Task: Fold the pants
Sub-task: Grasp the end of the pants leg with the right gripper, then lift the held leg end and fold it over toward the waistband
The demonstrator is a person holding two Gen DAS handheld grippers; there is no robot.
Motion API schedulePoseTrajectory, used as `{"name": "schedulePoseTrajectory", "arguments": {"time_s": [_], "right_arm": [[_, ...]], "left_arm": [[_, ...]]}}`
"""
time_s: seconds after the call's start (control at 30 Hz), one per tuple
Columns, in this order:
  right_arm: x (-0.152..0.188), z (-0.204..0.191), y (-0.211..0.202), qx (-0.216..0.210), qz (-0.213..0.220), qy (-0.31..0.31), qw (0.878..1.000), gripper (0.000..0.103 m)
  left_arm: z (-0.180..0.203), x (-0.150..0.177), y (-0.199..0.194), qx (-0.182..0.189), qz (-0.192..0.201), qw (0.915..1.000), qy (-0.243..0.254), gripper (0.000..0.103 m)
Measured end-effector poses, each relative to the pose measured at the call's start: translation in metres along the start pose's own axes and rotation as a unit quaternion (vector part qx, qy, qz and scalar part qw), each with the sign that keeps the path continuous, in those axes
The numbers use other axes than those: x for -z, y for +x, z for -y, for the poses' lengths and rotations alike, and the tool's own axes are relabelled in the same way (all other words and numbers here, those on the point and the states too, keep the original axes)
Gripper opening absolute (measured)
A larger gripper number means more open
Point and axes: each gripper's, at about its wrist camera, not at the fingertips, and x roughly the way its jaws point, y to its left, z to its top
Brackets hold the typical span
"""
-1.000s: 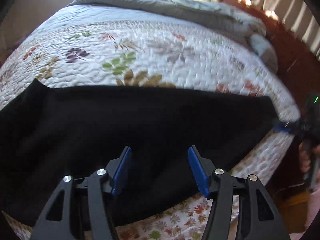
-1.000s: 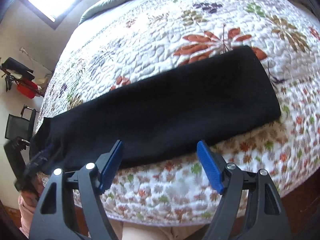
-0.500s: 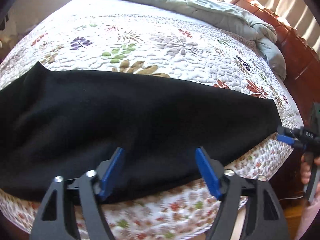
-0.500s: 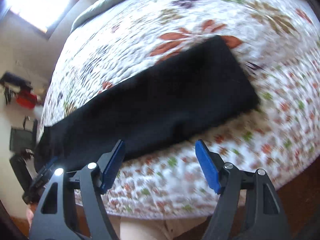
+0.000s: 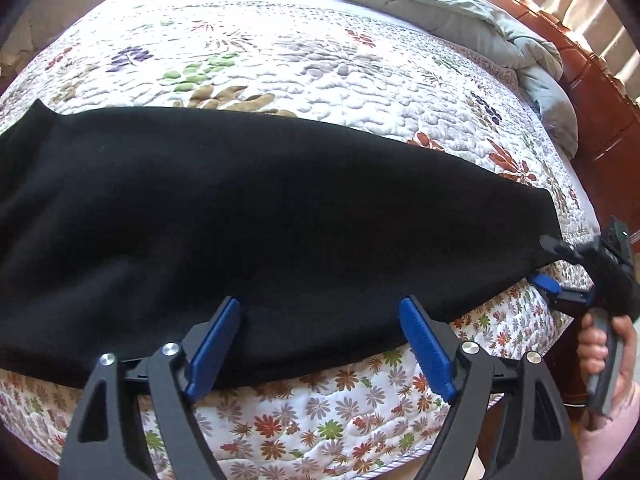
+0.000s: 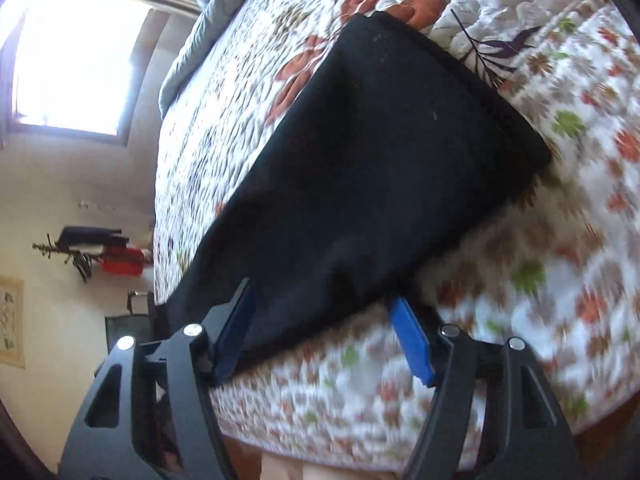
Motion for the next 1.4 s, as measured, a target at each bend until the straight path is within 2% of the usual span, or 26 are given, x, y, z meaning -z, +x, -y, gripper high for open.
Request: {"name": "schedulePoseTrajectory", "arguments": {"time_s": [0.03, 0.1, 0.13, 0.2, 0.27, 0.33, 0.4, 0.53, 0.63, 0.7, 0.77, 0.87, 1.03, 1.13, 1.23, 1.4], "right_arm": [[-0.004, 0.000, 0.002, 0.002, 0.001, 0.002, 1.000, 0.056], [-0.007, -0.006, 0.001, 0.026, 0.009, -0.018, 0.999, 0.021], [-0.008, -0.008, 0.001, 0.034, 0.013, -0.026, 0.999, 0.020], [-0.010, -0.011, -0.006, 0.015, 0.022, -0.033, 0.999, 0.014], [-0.010, -0.015, -0.015, 0.005, 0.033, -0.041, 0.999, 0.013], [-0.013, -0.023, -0.033, -0.015, 0.054, -0.051, 0.997, 0.012], [-0.016, -0.032, -0.056, -0.017, 0.083, -0.074, 0.994, 0.011], [-0.021, -0.017, -0.082, 0.046, 0.126, -0.070, 0.989, 0.011], [-0.023, 0.013, -0.065, 0.082, 0.093, -0.037, 0.992, 0.011], [-0.020, 0.025, -0.049, 0.114, 0.077, -0.039, 0.990, 0.012], [-0.015, 0.021, -0.045, 0.126, 0.087, -0.052, 0.987, 0.012], [-0.008, -0.006, -0.060, 0.131, 0.112, -0.091, 0.981, 0.012], [0.004, -0.079, -0.068, 0.122, 0.139, -0.189, 0.964, 0.013], [0.018, -0.123, -0.057, 0.106, 0.133, -0.236, 0.957, 0.014], [0.041, -0.163, -0.033, 0.108, 0.119, -0.293, 0.943, 0.014], [0.072, -0.203, 0.013, 0.108, 0.082, -0.348, 0.928, 0.014]], "left_arm": [[-0.001, 0.000, 0.000, -0.002, 0.000, 1.0000, -0.002, 0.083], [-0.003, -0.002, 0.000, -0.004, 0.000, 1.0000, -0.009, 0.084], [-0.005, -0.002, 0.001, -0.004, 0.000, 0.9999, -0.011, 0.084], [-0.004, -0.004, 0.002, -0.007, 0.000, 0.9999, -0.013, 0.085], [-0.003, -0.007, 0.002, -0.008, 0.002, 0.9999, -0.013, 0.085], [-0.001, -0.009, -0.002, -0.006, 0.010, 0.9998, -0.018, 0.085], [0.002, -0.011, -0.008, -0.002, 0.024, 0.9996, -0.016, 0.085], [0.003, -0.011, -0.012, -0.032, 0.041, 0.9986, 0.006, 0.089], [-0.007, -0.007, 0.012, -0.053, 0.000, 0.9985, 0.013, 0.089], [-0.002, -0.002, 0.019, -0.067, 0.009, 0.9962, 0.055, 0.091], [0.001, -0.002, 0.015, -0.069, 0.011, 0.9960, 0.056, 0.091], [-0.012, -0.006, 0.001, -0.035, 0.013, 0.9992, 0.015, 0.091], [-0.040, -0.006, -0.027, -0.014, 0.033, 0.9981, -0.050, 0.092], [-0.057, -0.005, -0.042, -0.008, 0.047, 0.9959, -0.077, 0.092], [-0.074, -0.003, -0.053, -0.013, 0.054, 0.9944, -0.089, 0.092], [-0.095, 0.007, -0.062, -0.010, 0.055, 0.9921, -0.112, 0.092]]}}
